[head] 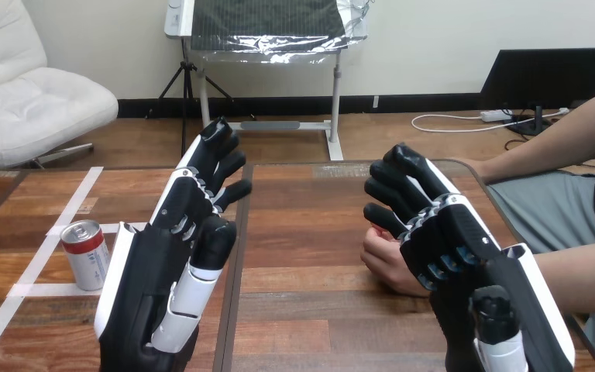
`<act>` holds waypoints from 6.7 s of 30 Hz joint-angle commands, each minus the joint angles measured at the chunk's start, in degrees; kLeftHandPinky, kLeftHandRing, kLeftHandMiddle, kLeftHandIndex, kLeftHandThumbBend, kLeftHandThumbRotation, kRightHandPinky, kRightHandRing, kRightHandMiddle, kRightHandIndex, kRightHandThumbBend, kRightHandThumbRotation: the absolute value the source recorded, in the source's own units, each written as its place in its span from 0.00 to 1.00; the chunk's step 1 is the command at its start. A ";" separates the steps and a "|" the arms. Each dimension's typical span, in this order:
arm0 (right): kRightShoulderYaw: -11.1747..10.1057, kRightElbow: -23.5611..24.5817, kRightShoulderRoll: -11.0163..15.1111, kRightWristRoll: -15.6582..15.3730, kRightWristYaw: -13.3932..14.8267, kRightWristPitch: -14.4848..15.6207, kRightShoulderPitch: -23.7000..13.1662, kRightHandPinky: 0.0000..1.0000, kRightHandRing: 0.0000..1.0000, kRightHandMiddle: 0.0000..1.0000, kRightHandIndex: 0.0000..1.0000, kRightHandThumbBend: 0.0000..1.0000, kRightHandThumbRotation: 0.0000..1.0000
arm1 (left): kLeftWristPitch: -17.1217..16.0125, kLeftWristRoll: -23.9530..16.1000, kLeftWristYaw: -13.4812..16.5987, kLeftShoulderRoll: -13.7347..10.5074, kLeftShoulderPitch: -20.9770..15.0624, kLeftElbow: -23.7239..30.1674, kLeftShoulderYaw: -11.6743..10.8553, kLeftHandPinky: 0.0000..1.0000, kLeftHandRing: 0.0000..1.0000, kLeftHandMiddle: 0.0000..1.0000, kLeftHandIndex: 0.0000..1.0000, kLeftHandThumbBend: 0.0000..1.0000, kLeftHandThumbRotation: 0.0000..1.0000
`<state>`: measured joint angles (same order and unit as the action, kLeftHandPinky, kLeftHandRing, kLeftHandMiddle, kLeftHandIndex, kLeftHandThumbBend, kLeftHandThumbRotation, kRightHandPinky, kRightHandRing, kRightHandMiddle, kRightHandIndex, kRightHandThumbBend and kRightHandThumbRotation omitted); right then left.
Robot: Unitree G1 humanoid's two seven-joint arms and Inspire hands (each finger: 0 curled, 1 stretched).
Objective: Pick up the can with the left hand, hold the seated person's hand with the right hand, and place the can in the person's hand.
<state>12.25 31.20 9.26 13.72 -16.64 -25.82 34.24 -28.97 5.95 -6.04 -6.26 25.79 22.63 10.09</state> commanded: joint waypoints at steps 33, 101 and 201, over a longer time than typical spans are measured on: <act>-0.18 2.17 -0.53 -0.24 0.34 0.17 -2.80 0.91 0.92 0.91 0.92 0.86 0.84 | -1.37 -5.44 3.20 1.16 -4.62 -1.09 -4.71 0.81 0.88 0.89 0.88 0.70 0.84; -0.35 1.14 -0.58 1.63 -0.75 -1.14 -3.60 0.84 0.91 0.91 0.91 1.00 0.88 | 2.31 -22.13 16.01 -16.83 -41.86 -51.50 -20.05 0.79 0.89 0.93 0.92 1.00 0.43; 0.04 0.26 -0.77 1.32 -1.18 -1.96 -3.26 0.78 0.88 0.89 0.90 0.98 0.88 | 9.46 -27.30 23.86 -23.46 -57.86 -89.93 -7.84 0.79 0.91 0.93 0.89 0.94 0.30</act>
<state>12.62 31.07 9.09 14.76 -18.05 -27.15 33.04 -19.16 -21.15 16.71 -28.79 -27.06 -66.79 1.58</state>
